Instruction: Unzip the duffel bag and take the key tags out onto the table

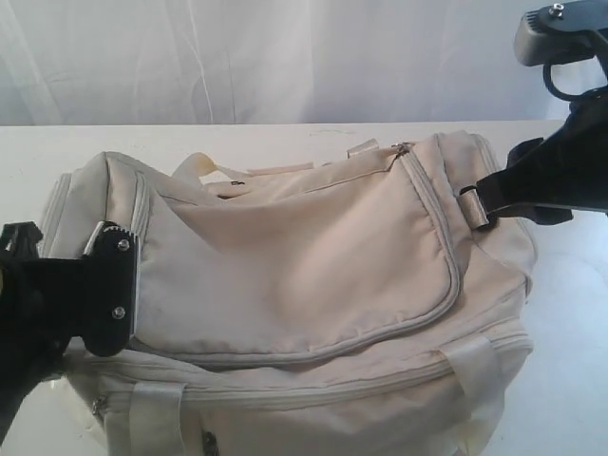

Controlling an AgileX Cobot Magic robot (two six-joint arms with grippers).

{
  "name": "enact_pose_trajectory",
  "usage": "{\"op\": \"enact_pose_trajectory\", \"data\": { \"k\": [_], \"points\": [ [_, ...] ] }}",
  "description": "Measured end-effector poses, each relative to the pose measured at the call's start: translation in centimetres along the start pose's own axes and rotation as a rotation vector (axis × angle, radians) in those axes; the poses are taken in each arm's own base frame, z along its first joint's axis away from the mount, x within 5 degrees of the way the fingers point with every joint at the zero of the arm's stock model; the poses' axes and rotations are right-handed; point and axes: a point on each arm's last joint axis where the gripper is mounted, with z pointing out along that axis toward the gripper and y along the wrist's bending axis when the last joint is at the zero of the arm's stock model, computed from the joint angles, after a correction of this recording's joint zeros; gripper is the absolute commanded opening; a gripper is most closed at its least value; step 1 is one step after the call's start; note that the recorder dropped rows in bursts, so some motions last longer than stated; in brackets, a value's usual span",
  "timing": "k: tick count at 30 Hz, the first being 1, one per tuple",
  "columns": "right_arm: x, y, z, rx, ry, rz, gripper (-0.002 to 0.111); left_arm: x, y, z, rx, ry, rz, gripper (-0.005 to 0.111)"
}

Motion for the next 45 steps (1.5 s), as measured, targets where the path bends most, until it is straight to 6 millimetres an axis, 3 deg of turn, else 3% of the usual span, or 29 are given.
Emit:
{"op": "enact_pose_trajectory", "data": {
  "k": [5, 12, 15, 19, 22, 30, 35, 40, 45],
  "points": [
    [-0.1, 0.0, -0.1, 0.0, -0.015, 0.0, 0.049, 1.0, 1.3, -0.1, -0.146, 0.108, -0.039, 0.0],
    [-0.2, 0.0, -0.2, 0.0, -0.023, 0.0, 0.049, 1.1, 1.5, -1.2, -0.142, 0.108, -0.085, 0.003],
    [-0.2, 0.0, -0.2, 0.0, -0.026, 0.0, 0.049, 0.6, 1.3, -3.0, -0.088, 0.009, -0.12, 0.021],
    [-0.2, 0.0, -0.2, 0.001, -0.034, 0.0, 0.049, -0.7, -0.1, -4.9, 0.068, -0.192, 0.049, 0.055],
    [-0.3, 0.0, -0.2, 0.001, -0.035, 0.0, 0.049, -1.5, -0.8, -5.3, 0.136, -0.303, 0.159, 0.063],
    [-0.3, 0.0, -0.2, 0.001, -0.043, 0.0, 0.049, -2.0, -0.8, -1.5, 0.077, -0.267, 0.25, 0.06],
    [-0.4, 0.0, -0.2, 0.001, -0.048, 0.0, 0.049, -1.1, -0.2, 0.3, -0.022, -0.145, 0.262, 0.035],
    [-0.4, 0.0, -0.2, 0.001, -0.054, 0.0, 0.049, -0.4, 0.4, 0.7, -0.091, -0.059, 0.22, 0.0],
    [-0.5, 0.0, -0.2, 0.001, -0.062, 0.0, 0.049, 0.3, 1.1, 0.7, -0.154, 0.038, 0.245, 0.0]
  ]
}}
